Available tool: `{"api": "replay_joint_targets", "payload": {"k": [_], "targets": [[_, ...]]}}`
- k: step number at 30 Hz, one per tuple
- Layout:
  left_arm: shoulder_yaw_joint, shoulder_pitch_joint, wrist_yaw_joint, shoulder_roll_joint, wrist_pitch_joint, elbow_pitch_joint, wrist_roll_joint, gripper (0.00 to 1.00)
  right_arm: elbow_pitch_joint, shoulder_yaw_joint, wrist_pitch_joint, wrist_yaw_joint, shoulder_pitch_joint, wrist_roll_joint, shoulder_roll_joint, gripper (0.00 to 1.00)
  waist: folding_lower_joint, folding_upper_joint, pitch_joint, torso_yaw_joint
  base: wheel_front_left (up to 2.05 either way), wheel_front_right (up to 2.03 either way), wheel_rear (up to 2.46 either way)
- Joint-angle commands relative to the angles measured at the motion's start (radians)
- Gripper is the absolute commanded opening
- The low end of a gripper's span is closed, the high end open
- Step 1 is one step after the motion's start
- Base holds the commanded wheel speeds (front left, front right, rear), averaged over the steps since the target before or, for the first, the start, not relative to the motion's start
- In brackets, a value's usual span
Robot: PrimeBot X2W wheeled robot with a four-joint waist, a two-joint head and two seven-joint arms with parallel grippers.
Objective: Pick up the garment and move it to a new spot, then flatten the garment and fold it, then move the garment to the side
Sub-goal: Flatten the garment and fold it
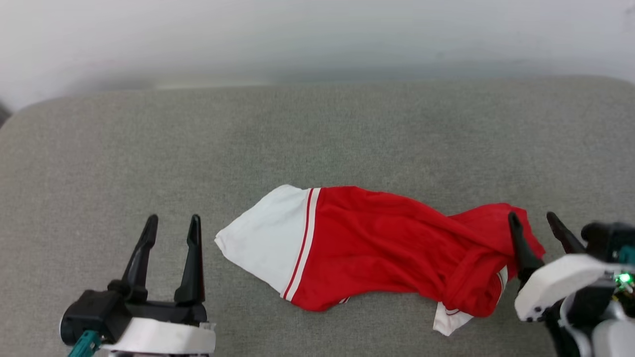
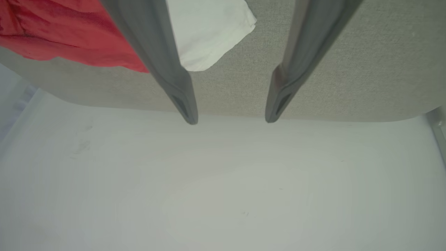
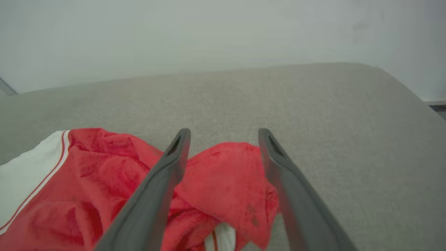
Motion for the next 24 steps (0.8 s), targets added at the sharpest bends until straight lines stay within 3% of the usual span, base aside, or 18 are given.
{"api": "replay_joint_targets", "payload": {"k": [1,6,12,18,24], "targets": [[-0.001,-0.025,-0.002,0.001,-0.002,-0.007,0.01,1.0,-0.028,-0.013,0.135,0.0,-0.024,0.022,-0.008,1.0,0.0,0.0,0.036,0.01,0.0,0.0,0.0],[-0.016,-0.062,-0.002,0.001,-0.003,-0.006,0.013,1.0,-0.14,-0.059,0.633,-0.001,-0.085,0.081,-0.099,1.0,0.0,0.0,0.102,0.032,0.0,0.0,0.0],[-0.038,-0.107,-0.002,-0.005,-0.003,0.0,0.008,1.0,-0.186,-0.1,0.982,-0.001,-0.159,0.139,-0.168,1.0,0.0,0.0,0.164,0.077,0.0,0.0,0.0],[-0.064,-0.135,-0.002,-0.011,-0.003,0.013,0.004,1.0,-0.132,-0.126,1.066,-0.001,-0.204,0.123,-0.192,1.0,0.0,0.0,0.202,0.117,0.0,0.0,0.0],[-0.089,-0.158,-0.002,-0.018,-0.003,0.027,-0.001,1.0,-0.041,-0.138,1.038,-0.001,-0.226,0.088,-0.19,1.0,0.0,0.0,0.23,0.157,0.0,0.0,0.0]]}}
